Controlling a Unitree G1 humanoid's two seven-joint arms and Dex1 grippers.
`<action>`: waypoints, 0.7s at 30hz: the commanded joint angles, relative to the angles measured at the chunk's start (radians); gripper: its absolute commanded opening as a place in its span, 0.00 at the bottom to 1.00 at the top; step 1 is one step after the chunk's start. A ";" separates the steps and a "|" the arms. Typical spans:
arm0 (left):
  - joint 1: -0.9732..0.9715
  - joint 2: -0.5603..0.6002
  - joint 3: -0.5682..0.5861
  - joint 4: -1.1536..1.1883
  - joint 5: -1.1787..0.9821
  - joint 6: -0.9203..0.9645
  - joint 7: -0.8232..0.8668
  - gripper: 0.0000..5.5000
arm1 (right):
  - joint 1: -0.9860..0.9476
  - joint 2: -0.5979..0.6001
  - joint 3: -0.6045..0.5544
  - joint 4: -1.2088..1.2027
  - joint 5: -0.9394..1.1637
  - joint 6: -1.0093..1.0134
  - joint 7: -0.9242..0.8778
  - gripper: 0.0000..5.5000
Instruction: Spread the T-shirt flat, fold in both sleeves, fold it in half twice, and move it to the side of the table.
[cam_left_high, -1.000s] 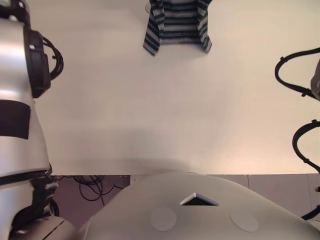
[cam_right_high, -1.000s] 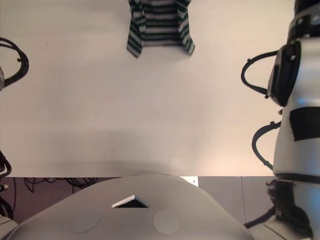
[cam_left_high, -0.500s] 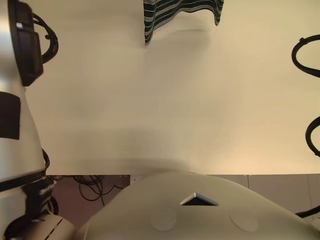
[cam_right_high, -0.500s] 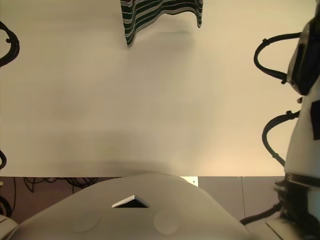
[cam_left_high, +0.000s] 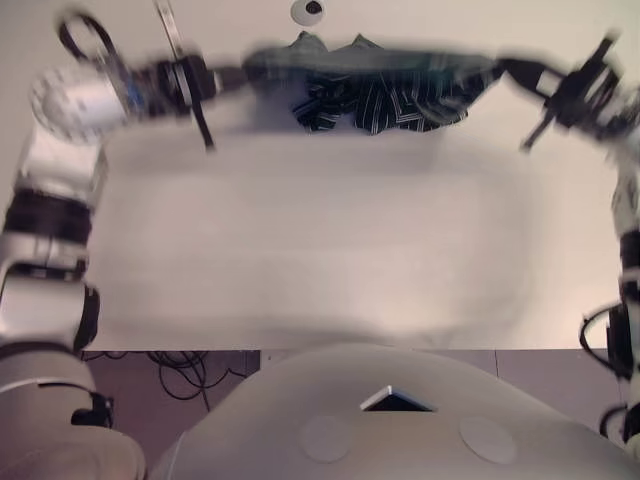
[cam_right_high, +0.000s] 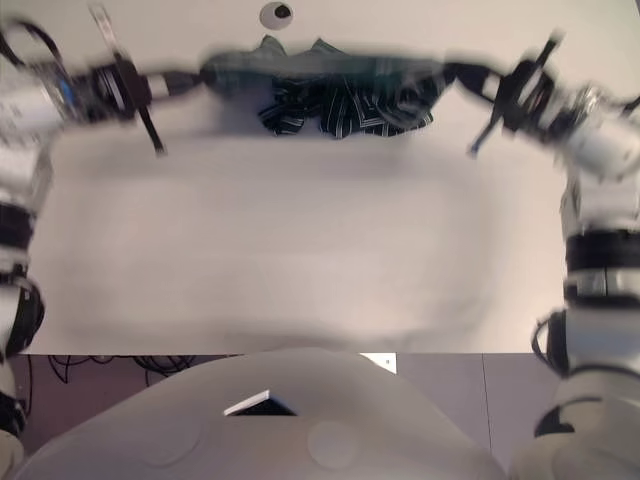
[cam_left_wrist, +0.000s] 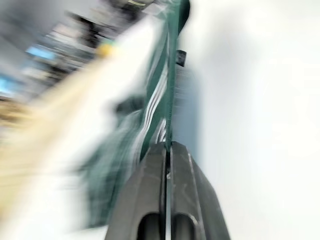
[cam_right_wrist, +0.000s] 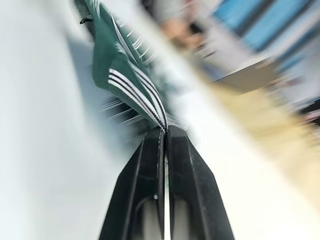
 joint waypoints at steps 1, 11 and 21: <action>0.428 0.310 -0.123 -0.527 0.005 0.115 -0.117 0.00 | 0.469 -0.284 0.075 -0.504 0.079 0.185 0.172 0.01; 0.620 0.326 0.034 -0.662 0.201 0.197 -0.007 0.00 | 0.719 -0.274 -0.040 -0.755 -0.102 0.278 0.058 0.01; 0.398 0.075 0.241 -0.608 0.115 0.281 0.151 0.00 | 0.451 -0.037 -0.148 -0.729 -0.112 0.289 -0.155 0.01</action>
